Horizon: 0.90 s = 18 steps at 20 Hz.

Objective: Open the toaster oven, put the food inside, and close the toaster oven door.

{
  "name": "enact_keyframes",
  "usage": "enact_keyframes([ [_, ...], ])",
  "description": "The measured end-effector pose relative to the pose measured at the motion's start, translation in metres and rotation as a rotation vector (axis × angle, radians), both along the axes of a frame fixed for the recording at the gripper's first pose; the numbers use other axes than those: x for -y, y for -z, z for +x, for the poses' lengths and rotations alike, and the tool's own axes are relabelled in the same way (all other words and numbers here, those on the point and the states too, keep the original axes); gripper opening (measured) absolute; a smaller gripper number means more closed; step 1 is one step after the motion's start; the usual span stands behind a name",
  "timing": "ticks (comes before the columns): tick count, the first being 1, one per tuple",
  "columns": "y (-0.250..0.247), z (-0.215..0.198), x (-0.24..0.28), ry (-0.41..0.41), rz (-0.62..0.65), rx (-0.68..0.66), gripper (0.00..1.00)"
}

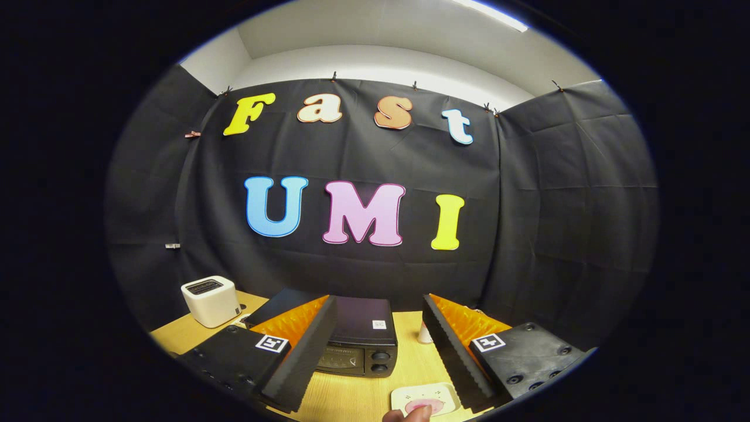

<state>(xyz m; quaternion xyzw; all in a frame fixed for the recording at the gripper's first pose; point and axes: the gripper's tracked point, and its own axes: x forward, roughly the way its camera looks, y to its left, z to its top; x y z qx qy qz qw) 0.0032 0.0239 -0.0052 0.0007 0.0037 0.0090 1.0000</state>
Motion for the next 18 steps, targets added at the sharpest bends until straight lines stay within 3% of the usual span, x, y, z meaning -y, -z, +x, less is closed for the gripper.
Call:
enact_keyframes([
  [8, 0.008, 0.005, -0.022, -0.011, 0.016, -0.013, 0.98],
  [18, 0.035, 0.042, -0.11, -0.059, 0.071, -0.031, 0.98],
])
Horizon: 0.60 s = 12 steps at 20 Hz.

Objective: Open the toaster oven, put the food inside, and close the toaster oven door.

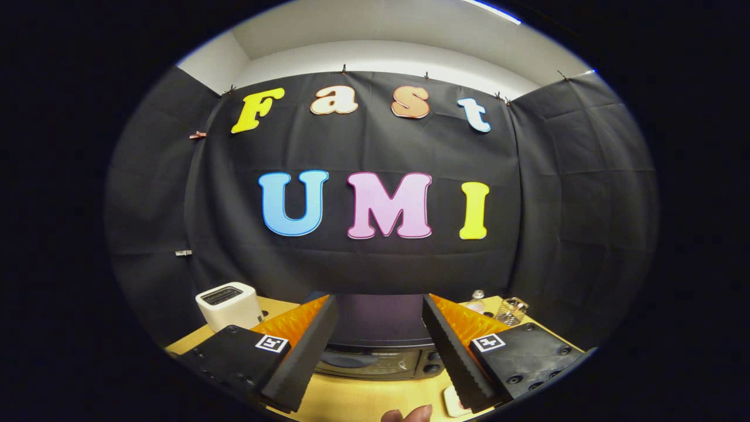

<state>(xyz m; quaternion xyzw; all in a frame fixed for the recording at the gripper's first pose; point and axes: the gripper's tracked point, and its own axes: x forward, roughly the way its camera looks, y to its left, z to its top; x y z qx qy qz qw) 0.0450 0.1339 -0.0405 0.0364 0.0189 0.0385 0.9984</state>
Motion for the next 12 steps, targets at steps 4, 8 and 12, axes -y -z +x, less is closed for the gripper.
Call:
enact_keyframes([
  [4, 0.041, 0.024, -0.032, -0.015, 0.023, -0.044, 0.98],
  [8, 0.094, 0.047, -0.047, 0.0, 0.024, -0.131, 0.98],
  [12, 0.132, 0.062, -0.055, 0.005, 0.027, -0.194, 0.98],
])
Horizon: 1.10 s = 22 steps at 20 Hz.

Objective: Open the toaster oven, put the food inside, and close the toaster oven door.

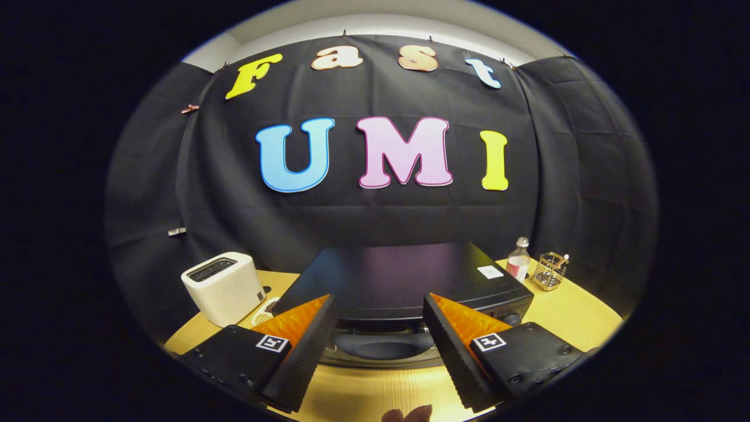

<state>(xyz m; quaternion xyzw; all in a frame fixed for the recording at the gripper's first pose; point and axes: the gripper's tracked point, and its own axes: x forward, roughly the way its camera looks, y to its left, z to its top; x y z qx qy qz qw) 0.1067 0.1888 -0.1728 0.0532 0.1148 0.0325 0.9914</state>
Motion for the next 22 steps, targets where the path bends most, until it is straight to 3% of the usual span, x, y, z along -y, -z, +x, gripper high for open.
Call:
enact_keyframes([
  [4, 0.036, 0.007, 0.005, 0.021, -0.04, -0.074, 0.98],
  [10, 0.036, 0.0, 0.006, 0.018, -0.07, -0.044, 0.98],
  [22, 0.093, -0.095, 0.005, -0.013, -0.055, -0.178, 0.98],
])
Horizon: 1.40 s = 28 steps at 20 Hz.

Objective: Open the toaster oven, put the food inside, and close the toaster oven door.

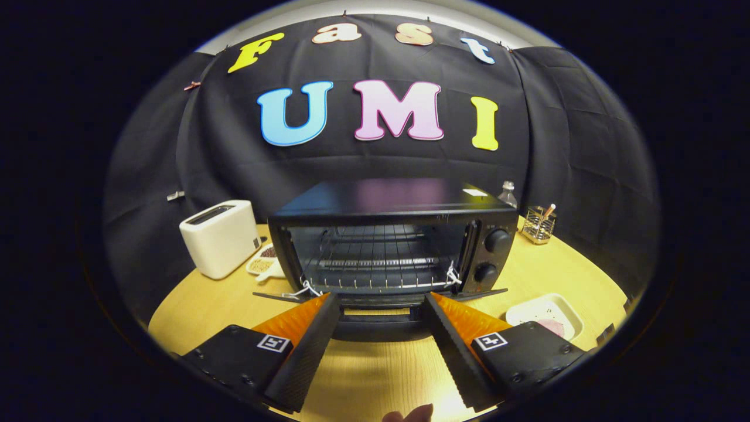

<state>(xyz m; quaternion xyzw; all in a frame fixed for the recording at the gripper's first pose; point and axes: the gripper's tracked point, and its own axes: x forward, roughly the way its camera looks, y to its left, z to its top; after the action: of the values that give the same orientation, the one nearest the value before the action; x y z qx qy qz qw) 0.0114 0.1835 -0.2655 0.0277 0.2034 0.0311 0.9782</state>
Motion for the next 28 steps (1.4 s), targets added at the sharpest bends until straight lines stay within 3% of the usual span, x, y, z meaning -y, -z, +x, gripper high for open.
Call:
enact_keyframes([
  [13, 0.085, -0.049, 0.007, -0.048, -0.057, -0.258, 0.99],
  [20, 0.057, -0.07, 0.035, -0.117, 0.0, -0.255, 0.99],
  [28, 0.006, -0.066, 0.14, -0.148, 0.07, -0.28, 0.99],
])
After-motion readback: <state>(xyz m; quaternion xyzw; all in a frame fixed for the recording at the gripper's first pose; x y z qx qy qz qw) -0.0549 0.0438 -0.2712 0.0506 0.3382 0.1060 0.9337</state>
